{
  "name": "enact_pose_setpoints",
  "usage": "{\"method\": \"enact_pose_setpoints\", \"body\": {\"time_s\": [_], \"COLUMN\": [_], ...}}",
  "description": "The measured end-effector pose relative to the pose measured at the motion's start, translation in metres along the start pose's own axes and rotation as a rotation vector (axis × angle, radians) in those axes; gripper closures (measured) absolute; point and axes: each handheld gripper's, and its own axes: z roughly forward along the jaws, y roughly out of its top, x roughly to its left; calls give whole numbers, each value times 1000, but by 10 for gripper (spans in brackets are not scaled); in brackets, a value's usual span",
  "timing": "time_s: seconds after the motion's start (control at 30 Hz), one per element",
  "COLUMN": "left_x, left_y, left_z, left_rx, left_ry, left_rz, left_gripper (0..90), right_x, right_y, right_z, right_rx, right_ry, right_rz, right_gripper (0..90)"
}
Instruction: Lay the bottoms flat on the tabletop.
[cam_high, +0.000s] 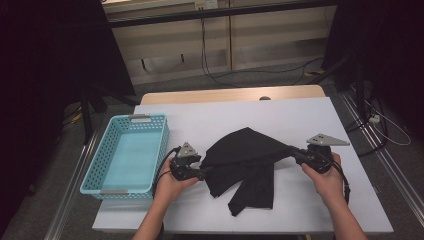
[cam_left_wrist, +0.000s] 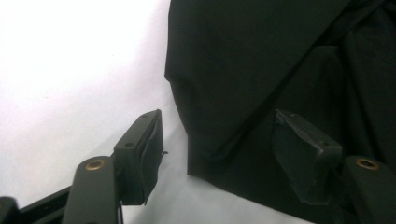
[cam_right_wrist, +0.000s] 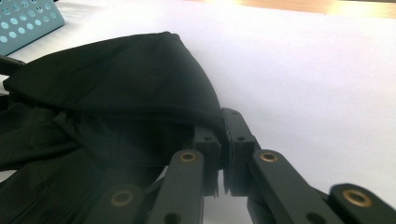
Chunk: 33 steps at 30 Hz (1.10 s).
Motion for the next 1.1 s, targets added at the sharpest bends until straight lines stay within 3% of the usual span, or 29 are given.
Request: {"method": "enact_pose_setpoints", "body": {"time_s": [0.1,0.17,0.2,0.4,0.47,0.53,0.57,0.63,0.9,1.1], "left_x": [0,0,-1,0,2,2,4,6,8,12], "left_y": [1,1,0,3,4,5,7,8,14,29], "left_z": [3,4,6,5,4,5,3,1,-8,-32], "left_rx": [-10,0,13,15,21,18,8,-1,-24,-72], "left_ry": [21,14,20,25,16,16,24,2,1,-5], "left_rz": [-3,-12,8,-19,-10,-18,-43,-56,-113,-135], "left_gripper": [405,445,481,657,703,731,752,785,842,850], "right_x": [0,0,0,1,2,2,2,2,3,6], "right_y": [0,0,0,0,0,0,0,0,2,12], "right_z": [0,0,0,0,0,0,0,-1,-2,-9], "right_rx": [-2,-2,-3,-5,-4,-5,-6,-4,-11,-47], "right_ry": [3,4,3,4,5,6,8,8,13,15], "right_rz": [3,4,8,7,7,7,7,5,5,-14], "right_gripper": [861,861,860,861,861,860,861,860,860,861]}}
